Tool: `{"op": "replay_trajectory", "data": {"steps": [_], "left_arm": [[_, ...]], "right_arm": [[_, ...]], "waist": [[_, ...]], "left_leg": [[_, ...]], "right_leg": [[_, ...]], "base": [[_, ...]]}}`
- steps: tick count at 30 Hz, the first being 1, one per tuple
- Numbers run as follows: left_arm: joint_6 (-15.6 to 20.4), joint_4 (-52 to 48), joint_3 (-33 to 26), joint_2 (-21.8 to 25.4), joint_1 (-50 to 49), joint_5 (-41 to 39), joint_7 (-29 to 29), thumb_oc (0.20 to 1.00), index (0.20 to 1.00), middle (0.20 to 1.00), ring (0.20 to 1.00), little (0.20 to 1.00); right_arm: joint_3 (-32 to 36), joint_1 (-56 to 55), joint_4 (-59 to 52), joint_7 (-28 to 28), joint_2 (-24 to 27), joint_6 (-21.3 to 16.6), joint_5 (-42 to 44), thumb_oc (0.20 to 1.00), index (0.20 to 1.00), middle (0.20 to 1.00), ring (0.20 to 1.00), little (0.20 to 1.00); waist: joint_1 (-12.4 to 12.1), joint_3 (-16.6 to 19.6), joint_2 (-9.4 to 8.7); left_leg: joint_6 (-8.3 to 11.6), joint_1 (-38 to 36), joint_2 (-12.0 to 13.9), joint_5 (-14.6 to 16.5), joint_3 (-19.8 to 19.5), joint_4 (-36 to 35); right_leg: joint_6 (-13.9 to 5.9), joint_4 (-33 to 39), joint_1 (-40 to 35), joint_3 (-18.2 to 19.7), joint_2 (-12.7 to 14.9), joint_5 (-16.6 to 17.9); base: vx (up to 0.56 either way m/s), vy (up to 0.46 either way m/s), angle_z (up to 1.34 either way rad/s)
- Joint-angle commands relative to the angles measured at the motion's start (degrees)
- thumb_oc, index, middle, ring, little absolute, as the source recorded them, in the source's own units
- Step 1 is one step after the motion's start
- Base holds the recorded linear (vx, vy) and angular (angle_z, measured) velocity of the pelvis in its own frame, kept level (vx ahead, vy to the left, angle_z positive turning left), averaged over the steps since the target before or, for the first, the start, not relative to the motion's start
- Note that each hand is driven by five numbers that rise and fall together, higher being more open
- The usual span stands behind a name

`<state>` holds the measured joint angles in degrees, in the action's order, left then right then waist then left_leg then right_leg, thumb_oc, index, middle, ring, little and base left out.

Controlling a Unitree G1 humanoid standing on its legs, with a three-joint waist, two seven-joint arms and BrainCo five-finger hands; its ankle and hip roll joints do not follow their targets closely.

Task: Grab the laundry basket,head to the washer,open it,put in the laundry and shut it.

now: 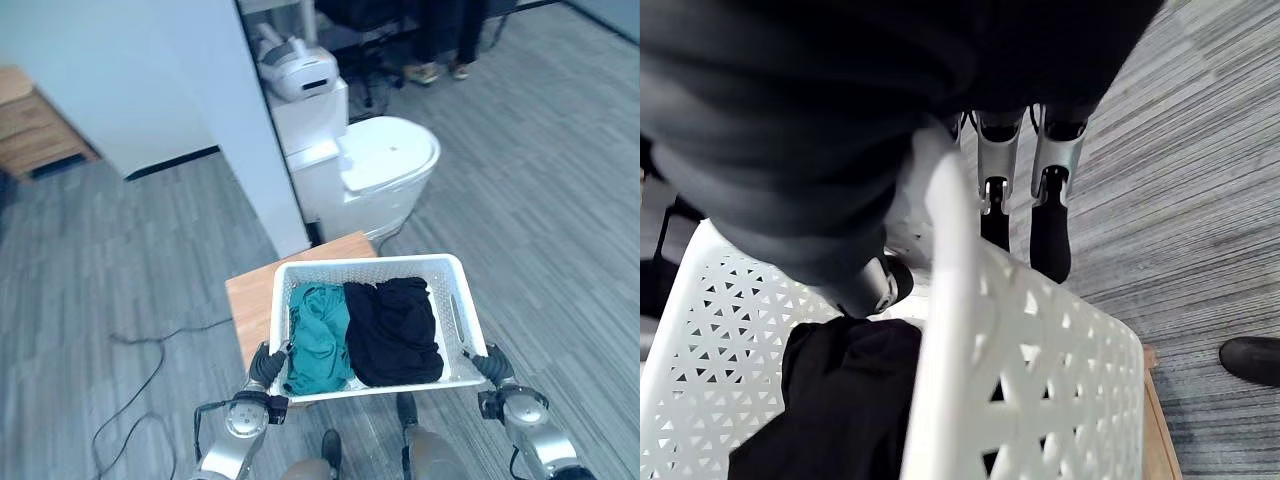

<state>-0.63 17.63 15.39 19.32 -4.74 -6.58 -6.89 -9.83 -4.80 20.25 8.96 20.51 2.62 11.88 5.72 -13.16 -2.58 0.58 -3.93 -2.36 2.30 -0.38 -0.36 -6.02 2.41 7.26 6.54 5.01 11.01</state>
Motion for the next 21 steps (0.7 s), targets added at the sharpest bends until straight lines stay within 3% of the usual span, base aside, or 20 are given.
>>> {"op": "replay_trajectory", "data": {"steps": [1,3,5,6,7,8,10,13,16,18,19,21], "left_arm": [[4.04,-3.95,-2.86,2.58,1.33,0.0,0.71,0.2,0.2,0.2,0.2,0.2],[4.28,-4.76,-2.65,2.86,1.92,0.56,0.48,0.2,0.2,0.2,0.2,0.2],[4.68,-5.44,-2.66,3.26,3.47,0.86,-0.7,0.2,0.2,0.2,0.2,0.2],[5.02,-5.85,-2.63,3.23,4.7,1.3,-1.89,0.2,0.2,0.2,0.2,0.2],[5.23,-6.12,-2.83,3.04,4.81,1.26,-2.21,0.2,0.2,0.2,0.2,0.2],[5.24,-6.11,-2.82,3.02,4.81,1.26,-2.22,0.2,0.2,0.2,0.2,0.2],[5.51,-6.89,-3.59,2.51,3.71,0.77,-2.86,0.2,0.2,0.2,0.2,0.2],[5.75,-6.82,-3.95,1.79,2.2,0.16,-2.91,0.2,0.2,0.2,0.2,0.2],[5.57,-5.52,-3.68,0.61,1.24,-0.38,-1.99,0.2,0.2,0.2,0.2,0.2],[5.86,-5.27,-2.85,-0.07,0.92,-0.96,-1.37,0.2,0.2,0.2,0.2,0.2],[6.06,-5.24,-2.15,-0.47,1.08,-1.57,-1.71,0.2,0.2,0.2,0.2,0.2],[6.31,-4.94,-1.69,-0.77,1.22,-2.09,-2.1,0.2,0.2,0.2,0.2,0.2]], "right_arm": [[4.25,3.59,-7.3,-5.4,0.67,-7.11,8.08,0.2,0.2,0.2,0.2,0.2],[4.56,3.35,-8.87,-5.53,0.24,-7.35,8.21,0.2,0.2,0.2,0.2,0.2],[4.11,3.7,-10.74,-5.72,-0.7,-8.09,8.6,0.2,0.2,0.2,0.2,0.2],[3.46,3.52,-12.88,-6.18,-1.17,-8.71,8.74,0.2,0.2,0.2,0.2,0.2],[3.1,3.18,-13.53,-6.54,-1.43,-8.78,8.83,0.2,0.2,0.2,0.2,0.2],[3.11,3.14,-13.57,-6.53,-1.41,-8.76,8.83,0.2,0.2,0.2,0.2,0.2],[2.49,2.88,-15.08,-7.28,-0.84,-8.72,8.04,0.2,0.2,0.2,0.2,0.2],[2.02,2.39,-15.75,-7.73,-0.63,-8.64,7.46,0.2,0.2,0.2,0.2,0.2],[2.23,1.25,-16.32,-8.02,-0.11,-8.31,7.99,0.2,0.2,0.2,0.2,0.2],[2.29,1.09,-16.7,-7.63,0.97,-8.68,8.34,0.2,0.2,0.2,0.2,0.2],[1.84,1.89,-16.58,-7.11,2.04,-8.45,8.35,0.2,0.2,0.2,0.2,0.2],[1.82,2.16,-16.33,-6.7,2.38,-8.59,8.47,0.2,0.2,0.2,0.2,0.2]], "waist": [[1.2,2.62,-0.83],[1.5,2.41,-0.98],[1.41,1.47,-0.98],[0.78,0.92,-0.33],[0.36,0.96,-0.1],[0.36,0.87,-0.08],[-0.39,1.81,1.2],[-0.54,2.88,1.39],[0.36,4.21,2.32],[0.61,3.64,2.73],[-0.41,2.48,2.52],[-0.95,2.04,2.55]], "left_leg": [[0.33,3.06,0.77,5.02,3.04,3.5],[-0.06,2.83,0.93,4.82,5.39,2.74],[-0.32,2.55,2.03,4.65,9.79,2.01],[-0.14,1.74,3.13,4.33,14.19,1.69],[0.03,1.29,3.63,4.16,16.49,1.61],[0.04,1.17,3.65,4.19,16.48,1.6],[0.27,-0.84,5.34,4.76,21.92,0.93],[0.39,-1.85,5.4,4.73,25.07,0.27],[1.19,-2.87,6.09,7.03,26.38,3.88],[3.03,-1.27,9.11,6.9,26.55,13.62],[4.83,1.89,11.18,3.78,23.51,22.97],[5.86,3.72,11.34,2.68,21.18,26.19]], "right_leg": [[-4.25,-1.88,1.51,-1.76,-3.25,-6.78],[-4.93,-2.57,2.82,-0.84,-3.45,-6.29],[-5.04,-4.21,4.83,-5.38,-2.41,-7.03],[-3.58,-5.97,4.59,-16.25,0.36,-9.39],[-2.89,-6.91,4.2,-21.73,2.02,-10.12],[-2.89,-7.0,4.12,-21.74,2.01,-10.2],[-2.48,-10.29,2.39,-31.58,5.21,-12.24],[-2.86,-8.65,0.33,-33.11,5.61,-12.12],[-2.67,-6.77,-0.08,-29.68,4.11,-12.14],[-1.62,-4.35,-2.55,-28.17,2.27,-12.99],[-0.27,-2.75,-4.87,-26.75,1.0,-13.81],[0.55,-1.8,-5.9,-26.69,0.24,-14.1]], "base": [[-0.13,0.124,-1.1],[-0.14,0.09,-1.33],[-0.19,0.03,-2.04],[-0.13,-0.027,-1.78],[-0.07,-0.028,-1.94],[-0.03,-0.048,-1.58],[0.06,-0.096,-1.78],[0.13,-0.135,-1.54],[0.28,-0.176,-0.81],[0.25,-0.245,-0.53],[0.21,-0.236,-0.77],[0.14,-0.162,-0.84]]}}
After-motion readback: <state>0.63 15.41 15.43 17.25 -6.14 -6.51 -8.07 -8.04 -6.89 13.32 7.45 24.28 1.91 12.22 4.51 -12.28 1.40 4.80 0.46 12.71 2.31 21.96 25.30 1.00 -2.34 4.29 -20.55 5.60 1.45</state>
